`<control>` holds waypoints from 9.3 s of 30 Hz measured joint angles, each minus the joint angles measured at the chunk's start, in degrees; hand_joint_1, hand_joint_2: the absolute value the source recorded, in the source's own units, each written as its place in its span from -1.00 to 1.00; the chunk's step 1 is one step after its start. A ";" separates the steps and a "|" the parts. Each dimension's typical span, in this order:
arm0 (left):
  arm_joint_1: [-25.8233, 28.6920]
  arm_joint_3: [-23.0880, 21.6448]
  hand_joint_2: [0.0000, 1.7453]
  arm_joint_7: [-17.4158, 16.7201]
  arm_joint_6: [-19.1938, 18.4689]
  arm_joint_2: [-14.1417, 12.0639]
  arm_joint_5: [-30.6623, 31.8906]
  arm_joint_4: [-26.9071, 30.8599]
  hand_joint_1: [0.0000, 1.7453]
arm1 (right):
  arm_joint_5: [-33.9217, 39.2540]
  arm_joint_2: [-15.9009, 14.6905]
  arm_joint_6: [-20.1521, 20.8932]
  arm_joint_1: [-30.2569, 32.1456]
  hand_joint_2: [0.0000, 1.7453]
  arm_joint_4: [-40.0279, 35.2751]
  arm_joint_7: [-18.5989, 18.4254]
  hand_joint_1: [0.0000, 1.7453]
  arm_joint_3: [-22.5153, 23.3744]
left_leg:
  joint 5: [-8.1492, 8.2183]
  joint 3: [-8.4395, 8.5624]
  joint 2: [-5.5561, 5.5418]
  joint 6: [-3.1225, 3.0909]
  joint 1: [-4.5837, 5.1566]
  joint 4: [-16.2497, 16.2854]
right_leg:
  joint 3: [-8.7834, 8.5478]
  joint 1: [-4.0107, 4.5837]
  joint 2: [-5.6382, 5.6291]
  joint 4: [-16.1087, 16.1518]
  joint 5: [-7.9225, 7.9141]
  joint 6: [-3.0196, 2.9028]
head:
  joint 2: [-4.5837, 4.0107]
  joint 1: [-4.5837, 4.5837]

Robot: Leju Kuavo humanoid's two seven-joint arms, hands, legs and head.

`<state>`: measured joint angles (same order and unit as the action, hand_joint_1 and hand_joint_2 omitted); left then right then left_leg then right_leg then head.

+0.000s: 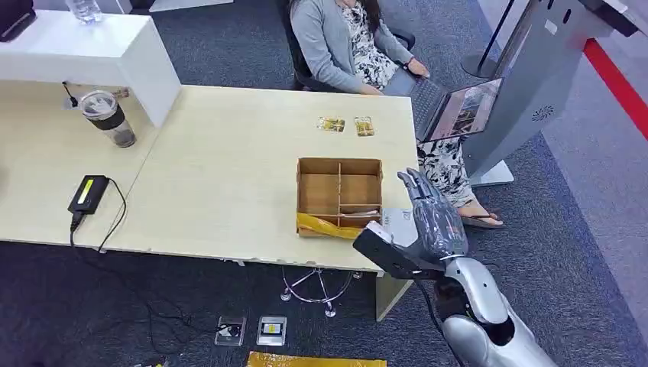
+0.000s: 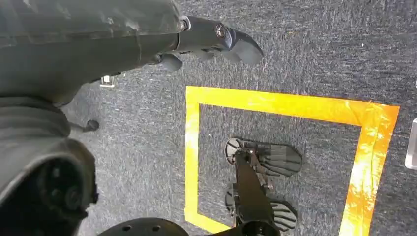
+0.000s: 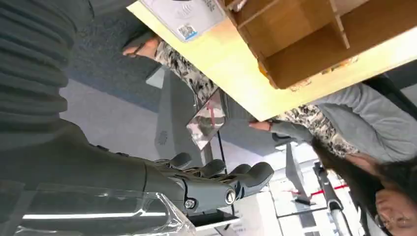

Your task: Pass the card to the sensor for recognition and then transmit it.

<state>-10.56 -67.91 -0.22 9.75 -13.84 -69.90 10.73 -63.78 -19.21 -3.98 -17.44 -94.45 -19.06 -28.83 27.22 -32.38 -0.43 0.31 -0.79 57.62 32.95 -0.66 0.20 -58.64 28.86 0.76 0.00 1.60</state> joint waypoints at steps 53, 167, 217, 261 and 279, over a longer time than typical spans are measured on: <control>-0.10 0.00 -1.00 1.18 0.42 -0.61 0.31 0.00 -1.00 | -0.39 10.73 -5.64 -9.64 1.00 27.37 4.63 -1.00 -3.93 | -0.01 -0.01 -0.02 0.01 0.00 0.00 | 0.02 0.00 0.00 -0.02 0.00 -0.01 | 0.00 0.00; -0.13 0.00 -1.00 1.14 -2.27 -1.62 0.90 -0.31 -1.00 | -5.53 16.13 -4.31 -14.33 1.00 40.29 2.91 -1.00 -7.65 | -0.02 -0.02 0.00 0.03 0.00 0.01 | 0.05 0.00 -0.02 -0.02 0.00 -0.01 | 0.00 0.00; -0.11 -0.22 -1.00 1.27 -1.77 -1.90 2.16 -0.31 -1.00 | -1.62 17.95 -10.17 -16.89 1.00 48.40 6.73 1.00 -6.84 | -0.02 0.02 0.01 0.03 0.01 0.01 | 0.04 -0.01 -0.03 -0.02 -0.01 -0.01 | 0.00 -0.02; -0.09 -0.22 -1.00 1.99 -2.38 -2.34 3.30 -0.31 -1.00 | -0.66 14.47 -12.66 -21.70 1.00 48.18 9.84 1.00 0.11 | -0.02 0.01 0.02 0.03 0.00 0.02 | 0.05 -0.01 -0.05 -0.02 -0.01 -0.01 | 0.00 0.00; -0.09 -0.24 -1.00 1.99 -1.77 -2.34 3.56 -0.31 -1.00 | -2.62 13.62 -13.68 -28.84 1.00 48.90 12.92 1.00 0.57 | -0.02 -0.01 0.02 0.03 0.01 0.02 | 0.06 -0.01 -0.06 -0.02 -0.01 -0.01 | 0.00 0.00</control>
<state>-10.65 -68.15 1.77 7.98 -16.17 -66.34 10.43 -66.40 -5.60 -17.66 -46.28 -45.55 -6.14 -28.26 27.20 -32.39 -0.41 0.34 -0.79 57.65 33.01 -0.66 0.14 -58.67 28.85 0.75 0.00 1.60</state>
